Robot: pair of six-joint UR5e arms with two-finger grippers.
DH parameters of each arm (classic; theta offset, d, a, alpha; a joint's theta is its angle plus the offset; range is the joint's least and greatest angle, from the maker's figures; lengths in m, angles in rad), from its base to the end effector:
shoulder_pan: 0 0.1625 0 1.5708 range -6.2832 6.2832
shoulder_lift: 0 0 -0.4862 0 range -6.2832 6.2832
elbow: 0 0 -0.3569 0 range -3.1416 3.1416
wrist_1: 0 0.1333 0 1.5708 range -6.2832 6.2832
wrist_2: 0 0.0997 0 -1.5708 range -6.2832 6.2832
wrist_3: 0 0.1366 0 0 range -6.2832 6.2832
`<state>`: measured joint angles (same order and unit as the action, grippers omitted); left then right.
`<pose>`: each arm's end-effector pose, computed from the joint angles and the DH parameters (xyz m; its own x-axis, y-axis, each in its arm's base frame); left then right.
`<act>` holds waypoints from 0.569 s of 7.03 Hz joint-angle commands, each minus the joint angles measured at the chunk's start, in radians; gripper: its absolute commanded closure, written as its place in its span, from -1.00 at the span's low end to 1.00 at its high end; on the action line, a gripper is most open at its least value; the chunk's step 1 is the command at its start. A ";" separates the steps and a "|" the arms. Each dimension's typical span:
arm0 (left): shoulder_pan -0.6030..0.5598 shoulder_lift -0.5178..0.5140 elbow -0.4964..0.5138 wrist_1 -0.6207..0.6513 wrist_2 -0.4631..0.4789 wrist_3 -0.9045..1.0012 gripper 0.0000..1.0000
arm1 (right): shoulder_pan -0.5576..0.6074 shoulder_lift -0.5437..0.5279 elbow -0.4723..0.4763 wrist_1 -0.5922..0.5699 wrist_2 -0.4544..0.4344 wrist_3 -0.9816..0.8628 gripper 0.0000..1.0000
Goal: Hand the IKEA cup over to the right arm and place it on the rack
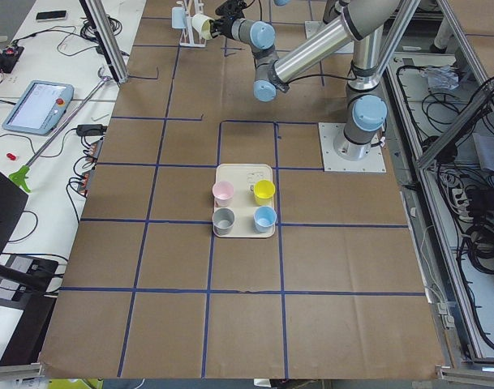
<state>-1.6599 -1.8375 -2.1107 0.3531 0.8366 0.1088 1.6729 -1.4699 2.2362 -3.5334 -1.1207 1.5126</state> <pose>-0.2693 -0.4879 0.4190 -0.6775 0.7094 0.1942 0.1132 0.3615 -0.9255 0.2383 -0.4350 0.4465 -0.0869 0.3345 -0.9384 0.8508 0.5149 0.1047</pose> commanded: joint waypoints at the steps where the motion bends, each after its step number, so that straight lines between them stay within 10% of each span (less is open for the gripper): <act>1: -0.001 0.007 -0.008 0.001 -0.001 -0.003 0.95 | 0.014 0.003 -0.029 0.072 -0.001 -0.002 -0.99; 4: -0.001 0.023 -0.035 0.001 0.004 -0.003 0.94 | 0.025 0.054 -0.101 0.139 0.002 -0.017 -0.99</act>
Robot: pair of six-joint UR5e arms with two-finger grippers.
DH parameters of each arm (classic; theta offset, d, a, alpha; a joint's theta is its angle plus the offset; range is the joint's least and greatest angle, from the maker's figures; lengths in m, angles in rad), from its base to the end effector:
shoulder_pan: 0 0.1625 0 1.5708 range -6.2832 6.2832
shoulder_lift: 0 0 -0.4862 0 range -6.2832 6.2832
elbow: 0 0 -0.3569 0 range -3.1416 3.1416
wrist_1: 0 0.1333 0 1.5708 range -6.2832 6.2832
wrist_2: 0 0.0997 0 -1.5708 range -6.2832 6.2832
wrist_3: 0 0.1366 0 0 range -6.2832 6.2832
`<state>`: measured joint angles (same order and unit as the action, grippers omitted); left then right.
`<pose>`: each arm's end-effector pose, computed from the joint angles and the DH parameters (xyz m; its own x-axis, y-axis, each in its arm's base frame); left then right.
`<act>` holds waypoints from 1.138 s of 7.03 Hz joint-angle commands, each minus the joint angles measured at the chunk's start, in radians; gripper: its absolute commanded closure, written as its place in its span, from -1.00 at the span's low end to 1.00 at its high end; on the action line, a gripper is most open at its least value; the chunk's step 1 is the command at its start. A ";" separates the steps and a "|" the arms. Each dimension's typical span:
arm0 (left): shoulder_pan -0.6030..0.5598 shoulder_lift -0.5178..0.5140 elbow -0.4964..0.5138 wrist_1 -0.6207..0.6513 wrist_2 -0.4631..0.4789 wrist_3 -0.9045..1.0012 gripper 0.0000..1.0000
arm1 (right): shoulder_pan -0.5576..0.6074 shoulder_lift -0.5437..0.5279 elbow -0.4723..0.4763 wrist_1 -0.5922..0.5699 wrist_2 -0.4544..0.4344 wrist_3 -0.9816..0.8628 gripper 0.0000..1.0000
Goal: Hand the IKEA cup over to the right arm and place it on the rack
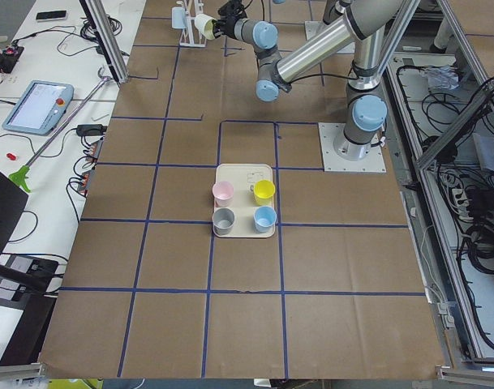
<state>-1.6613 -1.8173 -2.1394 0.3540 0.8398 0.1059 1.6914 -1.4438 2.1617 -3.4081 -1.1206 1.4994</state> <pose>-0.2687 -0.4765 0.4183 -0.6793 0.7059 0.2007 0.1127 0.3706 -0.9219 0.2496 -0.4578 0.4461 -0.1128 0.3965 -0.9111 0.8408 0.5267 0.1251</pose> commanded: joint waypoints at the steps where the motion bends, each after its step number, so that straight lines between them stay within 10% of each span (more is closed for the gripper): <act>1: 0.000 0.003 -0.007 0.000 0.001 0.000 0.94 | 0.023 0.063 -0.064 0.013 0.001 -0.005 -0.97; 8: -0.002 0.006 -0.007 0.000 0.002 -0.006 0.93 | 0.076 0.192 -0.178 0.013 -0.002 -0.001 -0.97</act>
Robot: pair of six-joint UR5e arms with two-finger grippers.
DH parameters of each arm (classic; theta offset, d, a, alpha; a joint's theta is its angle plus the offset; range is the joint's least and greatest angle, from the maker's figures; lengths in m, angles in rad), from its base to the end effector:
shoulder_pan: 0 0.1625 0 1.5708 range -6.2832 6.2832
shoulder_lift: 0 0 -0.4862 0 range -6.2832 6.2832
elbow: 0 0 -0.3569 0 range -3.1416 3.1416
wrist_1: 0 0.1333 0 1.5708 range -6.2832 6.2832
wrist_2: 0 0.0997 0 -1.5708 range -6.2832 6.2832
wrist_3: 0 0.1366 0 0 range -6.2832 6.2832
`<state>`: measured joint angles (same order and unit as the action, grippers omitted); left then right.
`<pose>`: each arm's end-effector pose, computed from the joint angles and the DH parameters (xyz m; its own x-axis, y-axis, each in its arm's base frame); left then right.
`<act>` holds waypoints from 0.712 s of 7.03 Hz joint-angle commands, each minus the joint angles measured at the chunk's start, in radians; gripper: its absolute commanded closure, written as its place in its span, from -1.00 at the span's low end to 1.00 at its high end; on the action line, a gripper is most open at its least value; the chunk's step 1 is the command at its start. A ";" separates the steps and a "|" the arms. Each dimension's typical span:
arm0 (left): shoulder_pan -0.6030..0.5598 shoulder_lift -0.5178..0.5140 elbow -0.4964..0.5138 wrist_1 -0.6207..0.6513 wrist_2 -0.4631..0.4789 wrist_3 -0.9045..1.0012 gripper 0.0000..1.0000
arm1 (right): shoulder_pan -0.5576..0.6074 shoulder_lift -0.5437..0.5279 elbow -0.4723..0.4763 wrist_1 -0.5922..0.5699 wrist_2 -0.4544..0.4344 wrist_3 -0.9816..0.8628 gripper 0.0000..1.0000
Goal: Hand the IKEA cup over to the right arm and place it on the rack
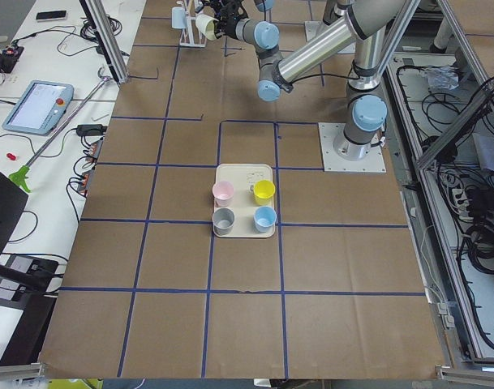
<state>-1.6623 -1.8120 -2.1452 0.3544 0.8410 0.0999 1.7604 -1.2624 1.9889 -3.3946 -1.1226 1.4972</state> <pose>-0.2688 -0.4737 0.4187 -0.6802 0.7036 0.2059 0.1090 0.3749 -0.9206 0.2964 -0.5229 0.4213 -0.1454 0.4063 -0.9021 0.8039 0.5801 0.1316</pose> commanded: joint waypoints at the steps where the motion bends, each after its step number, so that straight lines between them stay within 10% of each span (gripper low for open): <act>1: -0.001 0.000 0.001 0.000 0.000 0.000 0.93 | 0.010 0.014 -0.018 0.001 -0.003 0.000 -0.94; 5: -0.001 0.000 0.001 0.000 0.001 -0.003 0.91 | 0.013 0.017 -0.021 -0.002 0.003 -0.002 -0.29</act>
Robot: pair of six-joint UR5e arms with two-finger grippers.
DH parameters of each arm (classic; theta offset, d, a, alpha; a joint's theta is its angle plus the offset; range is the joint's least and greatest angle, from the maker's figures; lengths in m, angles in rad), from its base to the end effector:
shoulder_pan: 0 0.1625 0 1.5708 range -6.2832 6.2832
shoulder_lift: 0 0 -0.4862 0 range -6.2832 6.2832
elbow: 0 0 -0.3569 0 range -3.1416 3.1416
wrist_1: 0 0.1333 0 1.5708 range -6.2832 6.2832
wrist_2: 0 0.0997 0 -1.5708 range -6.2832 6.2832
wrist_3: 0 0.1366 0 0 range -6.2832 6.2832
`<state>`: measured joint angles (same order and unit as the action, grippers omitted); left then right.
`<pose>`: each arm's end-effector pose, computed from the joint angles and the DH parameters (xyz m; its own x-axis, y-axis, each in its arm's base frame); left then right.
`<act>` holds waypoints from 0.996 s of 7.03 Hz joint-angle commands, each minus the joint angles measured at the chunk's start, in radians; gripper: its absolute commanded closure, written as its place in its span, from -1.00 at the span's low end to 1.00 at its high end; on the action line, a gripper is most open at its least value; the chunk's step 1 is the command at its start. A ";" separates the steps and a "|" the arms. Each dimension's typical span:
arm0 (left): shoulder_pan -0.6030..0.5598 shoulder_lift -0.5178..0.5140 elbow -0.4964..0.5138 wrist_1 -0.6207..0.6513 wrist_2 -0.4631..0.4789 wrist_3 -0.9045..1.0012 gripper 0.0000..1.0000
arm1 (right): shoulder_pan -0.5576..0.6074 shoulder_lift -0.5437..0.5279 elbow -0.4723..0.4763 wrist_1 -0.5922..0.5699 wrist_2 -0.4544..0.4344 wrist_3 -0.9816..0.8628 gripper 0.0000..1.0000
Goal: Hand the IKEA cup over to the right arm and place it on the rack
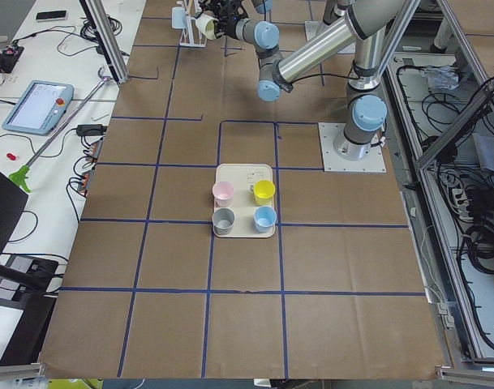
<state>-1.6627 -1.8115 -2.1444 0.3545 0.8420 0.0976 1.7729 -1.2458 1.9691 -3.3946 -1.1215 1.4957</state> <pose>-0.2689 -0.4738 0.4193 -0.6808 0.7027 0.2068 0.1076 0.3752 -0.9207 0.3047 -0.5272 0.4201 -0.1511 0.4007 -0.9037 0.7956 0.5918 0.1294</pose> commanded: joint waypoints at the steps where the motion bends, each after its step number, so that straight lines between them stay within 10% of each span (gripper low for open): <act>1: 0.000 0.001 0.000 0.000 0.000 -0.001 0.87 | 0.000 0.000 -0.003 -0.003 0.011 0.000 0.01; 5: 0.008 0.011 0.012 0.001 0.002 -0.061 -0.70 | -0.001 -0.003 -0.003 -0.009 0.011 0.001 0.40; 7: 0.015 0.014 0.011 0.000 -0.004 -0.110 -0.98 | -0.001 -0.003 -0.003 -0.011 0.011 0.000 0.50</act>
<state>-1.6516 -1.7999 -2.1331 0.3554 0.8416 0.0196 1.7718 -1.2484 1.9665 -3.4049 -1.1106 1.4968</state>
